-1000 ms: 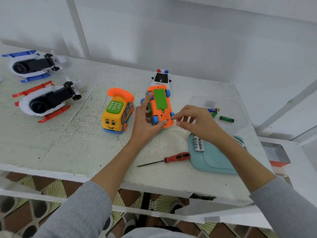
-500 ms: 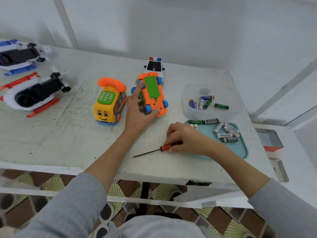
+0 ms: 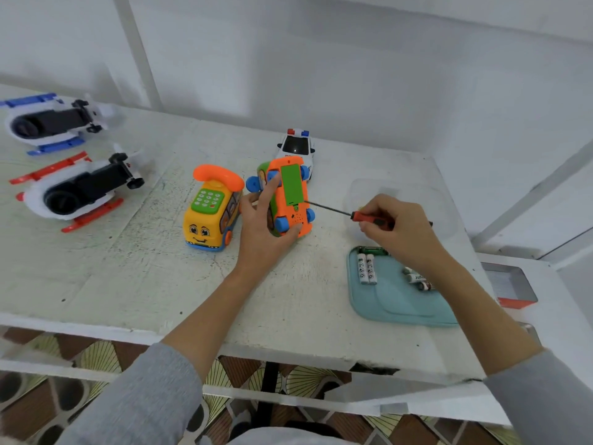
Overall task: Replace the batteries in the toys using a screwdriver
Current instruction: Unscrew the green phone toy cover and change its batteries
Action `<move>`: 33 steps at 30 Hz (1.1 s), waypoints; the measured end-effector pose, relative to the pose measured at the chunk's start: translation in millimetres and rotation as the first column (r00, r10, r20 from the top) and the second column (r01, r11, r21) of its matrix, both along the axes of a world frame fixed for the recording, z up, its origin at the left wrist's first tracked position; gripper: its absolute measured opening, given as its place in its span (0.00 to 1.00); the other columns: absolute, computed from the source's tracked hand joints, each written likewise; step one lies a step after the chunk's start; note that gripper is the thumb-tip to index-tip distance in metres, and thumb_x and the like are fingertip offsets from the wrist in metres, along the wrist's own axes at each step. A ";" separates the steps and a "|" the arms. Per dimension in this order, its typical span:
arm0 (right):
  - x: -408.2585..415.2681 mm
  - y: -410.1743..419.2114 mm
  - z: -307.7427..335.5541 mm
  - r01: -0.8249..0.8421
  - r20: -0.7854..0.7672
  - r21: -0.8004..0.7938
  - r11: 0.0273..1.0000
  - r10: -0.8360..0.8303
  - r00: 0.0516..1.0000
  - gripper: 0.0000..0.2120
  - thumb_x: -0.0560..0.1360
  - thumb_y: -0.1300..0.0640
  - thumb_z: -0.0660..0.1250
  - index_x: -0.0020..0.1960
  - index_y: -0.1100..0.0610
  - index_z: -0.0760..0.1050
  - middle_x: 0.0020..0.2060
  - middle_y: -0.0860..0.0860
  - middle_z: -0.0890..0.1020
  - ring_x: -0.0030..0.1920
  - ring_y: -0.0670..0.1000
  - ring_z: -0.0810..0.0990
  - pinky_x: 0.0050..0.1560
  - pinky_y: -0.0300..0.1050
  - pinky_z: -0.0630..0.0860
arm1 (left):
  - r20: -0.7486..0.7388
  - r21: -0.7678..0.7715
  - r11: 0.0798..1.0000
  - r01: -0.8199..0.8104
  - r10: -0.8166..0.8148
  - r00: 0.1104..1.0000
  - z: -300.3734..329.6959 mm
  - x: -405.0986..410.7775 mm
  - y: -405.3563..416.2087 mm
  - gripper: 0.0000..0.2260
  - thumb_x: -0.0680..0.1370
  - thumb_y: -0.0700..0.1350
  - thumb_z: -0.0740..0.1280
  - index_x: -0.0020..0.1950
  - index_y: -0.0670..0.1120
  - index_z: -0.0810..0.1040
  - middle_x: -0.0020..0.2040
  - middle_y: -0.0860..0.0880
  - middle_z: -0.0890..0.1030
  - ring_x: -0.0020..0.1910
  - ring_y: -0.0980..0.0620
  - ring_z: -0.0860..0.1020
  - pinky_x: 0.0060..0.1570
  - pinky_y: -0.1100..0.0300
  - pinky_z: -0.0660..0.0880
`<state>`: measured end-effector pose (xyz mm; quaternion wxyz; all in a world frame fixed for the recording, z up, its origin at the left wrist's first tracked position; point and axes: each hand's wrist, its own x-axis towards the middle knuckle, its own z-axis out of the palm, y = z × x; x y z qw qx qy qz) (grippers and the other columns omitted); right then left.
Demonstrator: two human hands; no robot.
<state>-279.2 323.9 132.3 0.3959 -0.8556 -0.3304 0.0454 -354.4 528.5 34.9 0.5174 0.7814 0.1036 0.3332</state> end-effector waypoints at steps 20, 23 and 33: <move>5.5 4.7 -12.9 -0.017 0.072 -0.077 0.997 0.023 0.997 0.03 0.70 0.63 0.67 0.42 0.58 0.77 0.38 0.52 0.83 0.39 0.54 0.79 0.42 0.57 0.77 | -0.019 0.036 0.999 0.007 -0.006 1.000 0.9 0.6 -1.2 0.37 0.70 0.45 0.71 0.70 0.68 0.58 0.65 0.46 0.60 0.65 0.60 0.65 0.60 0.50 0.77; 6.9 3.9 -13.5 -0.014 0.069 -0.090 0.996 0.021 0.997 0.03 0.70 0.62 0.66 0.42 0.56 0.76 0.39 0.51 0.83 0.41 0.54 0.79 0.44 0.57 0.77 | -0.024 0.026 1.000 0.012 -0.011 1.000 1.0 0.1 -1.2 0.36 0.70 0.45 0.71 0.71 0.67 0.58 0.66 0.46 0.60 0.67 0.54 0.66 0.60 0.49 0.77; 3.4 3.2 -0.1 0.006 0.273 -0.247 0.969 0.064 0.960 0.04 0.71 0.60 0.67 0.46 0.56 0.79 0.40 0.49 0.82 0.40 0.51 0.78 0.39 0.48 0.76 | -0.009 0.186 0.982 -0.020 0.022 1.000 -0.6 -0.4 -1.2 0.35 0.71 0.43 0.72 0.73 0.60 0.61 0.64 0.50 0.57 0.60 0.70 0.64 0.61 0.67 0.69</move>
